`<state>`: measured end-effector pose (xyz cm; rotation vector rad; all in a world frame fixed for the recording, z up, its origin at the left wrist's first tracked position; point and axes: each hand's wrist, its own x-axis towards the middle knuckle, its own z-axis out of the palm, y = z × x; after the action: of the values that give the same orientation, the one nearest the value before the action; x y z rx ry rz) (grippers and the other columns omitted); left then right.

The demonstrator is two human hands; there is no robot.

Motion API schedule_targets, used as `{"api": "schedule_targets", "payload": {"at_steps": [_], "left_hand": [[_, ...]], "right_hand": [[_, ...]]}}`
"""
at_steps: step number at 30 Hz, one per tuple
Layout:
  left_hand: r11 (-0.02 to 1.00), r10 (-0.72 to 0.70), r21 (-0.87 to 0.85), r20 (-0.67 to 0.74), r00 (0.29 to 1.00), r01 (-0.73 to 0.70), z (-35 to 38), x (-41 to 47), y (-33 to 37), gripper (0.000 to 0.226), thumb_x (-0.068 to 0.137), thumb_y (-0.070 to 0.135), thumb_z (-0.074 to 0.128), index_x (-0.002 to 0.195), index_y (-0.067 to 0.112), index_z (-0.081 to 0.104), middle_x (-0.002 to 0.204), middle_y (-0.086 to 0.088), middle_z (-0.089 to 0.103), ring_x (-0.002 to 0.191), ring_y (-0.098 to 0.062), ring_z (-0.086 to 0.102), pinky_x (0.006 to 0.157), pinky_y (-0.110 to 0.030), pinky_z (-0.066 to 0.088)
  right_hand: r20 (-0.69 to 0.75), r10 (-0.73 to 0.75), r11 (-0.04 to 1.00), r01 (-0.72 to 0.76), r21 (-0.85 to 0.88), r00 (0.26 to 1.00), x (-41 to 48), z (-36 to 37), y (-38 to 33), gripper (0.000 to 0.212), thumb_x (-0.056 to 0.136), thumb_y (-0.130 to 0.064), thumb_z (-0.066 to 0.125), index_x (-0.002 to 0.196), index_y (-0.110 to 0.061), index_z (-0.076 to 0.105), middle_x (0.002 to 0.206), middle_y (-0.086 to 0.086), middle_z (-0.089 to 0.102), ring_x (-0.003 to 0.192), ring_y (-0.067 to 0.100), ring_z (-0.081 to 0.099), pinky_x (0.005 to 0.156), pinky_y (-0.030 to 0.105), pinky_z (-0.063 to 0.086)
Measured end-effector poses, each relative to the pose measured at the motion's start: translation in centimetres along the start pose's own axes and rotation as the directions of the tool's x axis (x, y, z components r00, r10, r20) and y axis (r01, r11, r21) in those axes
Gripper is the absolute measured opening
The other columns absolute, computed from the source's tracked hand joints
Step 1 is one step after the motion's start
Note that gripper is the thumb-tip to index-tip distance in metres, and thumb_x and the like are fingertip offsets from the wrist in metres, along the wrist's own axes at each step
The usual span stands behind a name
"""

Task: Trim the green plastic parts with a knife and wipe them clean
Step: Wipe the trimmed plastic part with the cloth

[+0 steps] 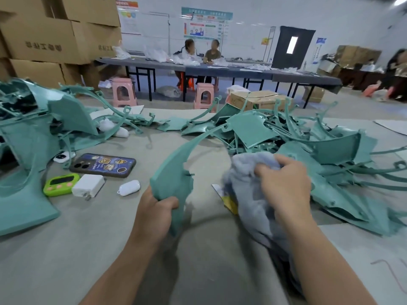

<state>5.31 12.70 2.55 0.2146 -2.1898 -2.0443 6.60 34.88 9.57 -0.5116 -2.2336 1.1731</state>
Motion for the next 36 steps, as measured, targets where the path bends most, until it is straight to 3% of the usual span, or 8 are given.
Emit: {"api": "schedule_targets", "payload": {"at_steps": [2, 8, 11, 15, 21, 26, 29, 36], "left_hand": [[0.999, -0.020, -0.039, -0.023, 1.000, 0.019, 0.1, 0.2, 0.3, 0.027, 0.061, 0.012, 0.061, 0.083, 0.027, 0.066, 0.067, 0.003, 0.068, 0.059, -0.012, 0.059, 0.056, -0.031, 0.047], [0.983, -0.042, -0.174, 0.114, 0.993, 0.062, 1.0, 0.8, 1.6, 0.041, 0.081, -0.017, 0.056, 0.117, 0.003, 0.061, 0.079, -0.005, 0.064, 0.098, -0.028, 0.065, 0.066, -0.018, 0.051], [0.989, -0.066, -0.110, 0.278, 0.958, 0.100, -0.2, 0.2, 0.6, 0.035, 0.098, -0.022, 0.033, 0.084, 0.002, 0.054, 0.080, -0.006, 0.052, 0.095, -0.030, 0.056, 0.064, -0.015, 0.044], [0.993, -0.040, -0.101, 0.158, 0.987, 0.056, -0.5, 0.2, 0.8, 0.038, 0.060, -0.011, 0.054, 0.089, 0.010, 0.067, 0.084, -0.026, 0.070, 0.078, -0.035, 0.067, 0.072, -0.047, 0.057], [0.996, -0.022, -0.075, 0.244, 0.969, 0.042, -0.6, 0.3, 0.1, 0.050, 0.048, 0.003, 0.052, 0.093, 0.015, 0.071, 0.085, -0.016, 0.073, 0.088, -0.039, 0.069, 0.077, -0.051, 0.058], [0.989, -0.046, -0.129, 0.176, 0.983, 0.069, -1.2, 0.5, 0.2, 0.046, 0.048, -0.004, 0.052, 0.086, 0.012, 0.073, 0.081, -0.018, 0.075, 0.076, -0.033, 0.072, 0.067, -0.043, 0.060], [0.985, -0.068, -0.147, 0.167, 0.984, 0.093, -1.4, 0.8, 0.4, 0.041, 0.062, -0.018, 0.051, 0.082, 0.011, 0.072, 0.080, -0.018, 0.074, 0.077, -0.034, 0.070, 0.071, -0.045, 0.059], [0.984, -0.022, -0.167, 0.213, 0.977, 0.059, -1.1, -0.1, 0.8, 0.045, 0.047, -0.001, 0.052, 0.077, 0.023, 0.074, 0.069, -0.009, 0.069, 0.063, -0.020, 0.064, 0.064, -0.039, 0.051]], "right_hand": [[-0.072, -0.171, 0.985, 0.173, 0.012, 0.983, 0.1, -0.1, -0.9, 0.008, 0.079, -0.017, 0.063, 0.079, -0.024, 0.067, 0.073, -0.006, 0.067, 0.075, 0.015, 0.062, 0.063, 0.032, 0.048], [0.471, -0.442, 0.897, 0.390, 0.209, 0.764, -3.4, 4.9, -3.9, 0.016, 0.084, -0.015, 0.063, 0.082, -0.029, 0.056, 0.073, -0.012, 0.060, 0.066, 0.006, 0.052, 0.060, 0.022, 0.040], [0.562, -0.425, 0.899, 0.401, 0.174, 0.710, -5.5, 8.4, -3.5, 0.016, 0.089, -0.022, 0.060, 0.086, -0.032, 0.048, 0.086, -0.002, 0.061, 0.079, 0.023, 0.054, 0.069, 0.039, 0.044], [0.415, -0.432, 0.897, 0.428, 0.110, 0.801, -4.7, 10.5, -3.7, 0.021, 0.090, -0.026, 0.054, 0.077, -0.038, 0.042, 0.069, -0.008, 0.051, 0.063, 0.007, 0.047, 0.053, 0.026, 0.028], [0.266, -0.344, 0.887, 0.405, -0.223, 0.900, -1.9, 11.8, -4.1, 0.011, 0.093, -0.022, 0.053, 0.098, -0.026, 0.044, 0.086, 0.000, 0.057, 0.074, 0.030, 0.052, 0.062, 0.035, 0.034], [0.411, -0.398, 0.914, 0.394, 0.099, 0.820, -5.2, 11.6, -3.1, 0.016, 0.083, -0.032, 0.054, 0.077, -0.023, 0.043, 0.068, -0.003, 0.053, 0.066, 0.026, 0.049, 0.059, 0.032, 0.031], [0.464, -0.398, 0.883, 0.467, -0.038, 0.791, -4.4, 11.8, -3.4, 0.017, 0.092, -0.033, 0.055, 0.080, -0.027, 0.045, 0.072, -0.004, 0.052, 0.073, 0.027, 0.055, 0.063, 0.032, 0.035], [0.175, -0.326, 0.877, 0.366, -0.310, 0.929, 2.2, 11.8, -4.1, 0.020, 0.094, -0.040, 0.046, 0.087, -0.023, 0.054, 0.065, -0.008, 0.040, 0.068, 0.027, 0.049, 0.065, 0.034, 0.037]]}}
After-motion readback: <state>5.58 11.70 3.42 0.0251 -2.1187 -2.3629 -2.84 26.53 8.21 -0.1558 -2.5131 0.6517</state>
